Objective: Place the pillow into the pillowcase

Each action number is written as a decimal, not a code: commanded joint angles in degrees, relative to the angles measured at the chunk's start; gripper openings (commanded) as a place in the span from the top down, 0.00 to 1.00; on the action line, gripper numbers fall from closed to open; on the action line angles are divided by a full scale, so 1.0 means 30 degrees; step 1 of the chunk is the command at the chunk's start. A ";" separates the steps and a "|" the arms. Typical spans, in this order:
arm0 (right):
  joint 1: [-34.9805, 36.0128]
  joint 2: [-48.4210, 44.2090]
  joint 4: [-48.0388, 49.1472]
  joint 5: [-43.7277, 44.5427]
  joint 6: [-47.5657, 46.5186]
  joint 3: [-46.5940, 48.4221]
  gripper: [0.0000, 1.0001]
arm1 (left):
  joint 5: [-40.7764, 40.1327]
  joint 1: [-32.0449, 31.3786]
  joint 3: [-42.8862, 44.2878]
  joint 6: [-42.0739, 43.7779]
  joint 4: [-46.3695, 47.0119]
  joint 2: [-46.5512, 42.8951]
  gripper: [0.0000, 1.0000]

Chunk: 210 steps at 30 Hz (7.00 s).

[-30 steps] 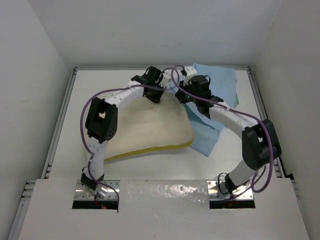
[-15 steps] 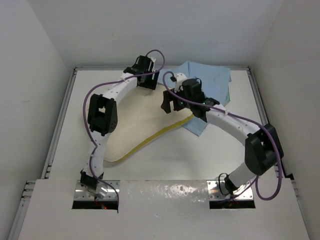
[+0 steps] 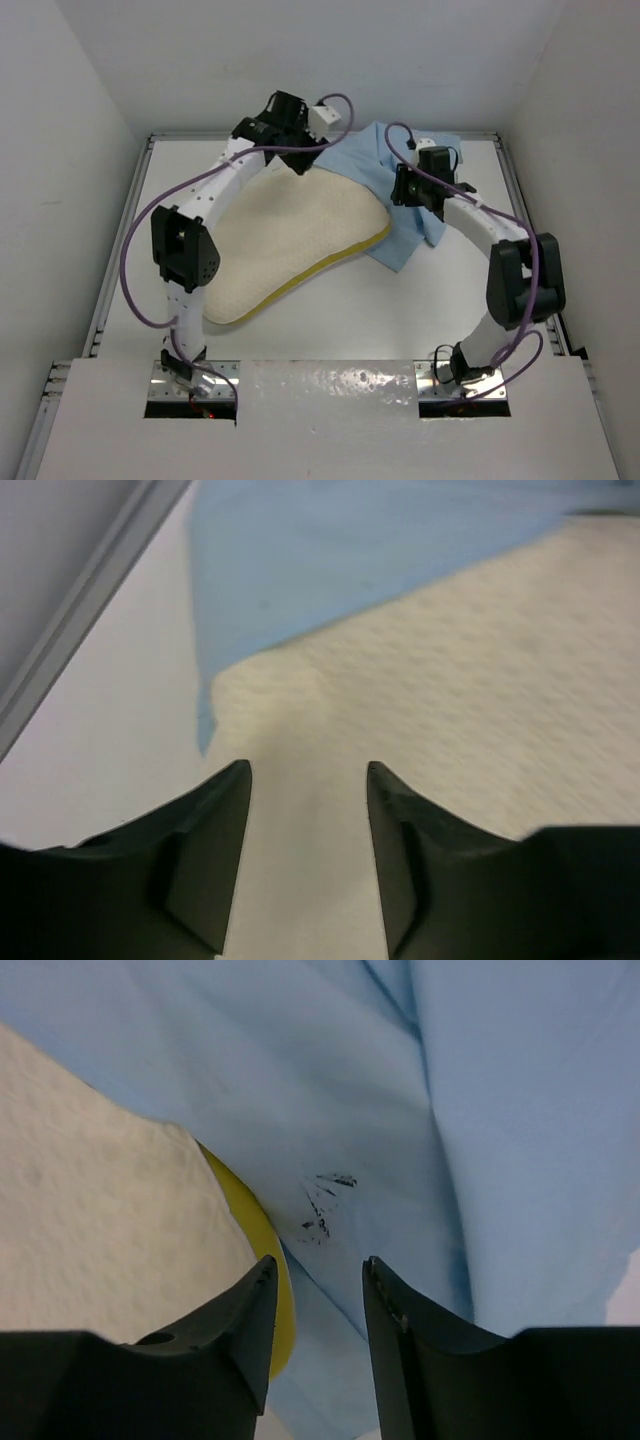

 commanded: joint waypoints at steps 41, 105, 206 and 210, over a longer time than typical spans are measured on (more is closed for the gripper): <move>0.2445 -0.1617 0.0827 0.0995 -0.0174 -0.1530 1.00 | -0.6948 -0.5334 -0.9312 0.3276 0.3211 -0.2072 1.00; 0.5610 1.2856 -0.2311 -0.1586 0.4369 1.2913 1.00 | 0.5700 0.2552 -1.6097 0.3539 0.3572 -0.3442 0.22; 0.7401 0.2395 0.1277 0.1343 0.0708 0.5467 0.50 | 0.9229 0.5361 -0.3288 0.4247 -0.6528 -0.3215 0.51; 0.5029 0.3213 -0.0142 0.1193 0.1087 0.6963 0.61 | 0.3194 0.2787 -0.2547 -0.0735 0.1827 -0.1142 0.54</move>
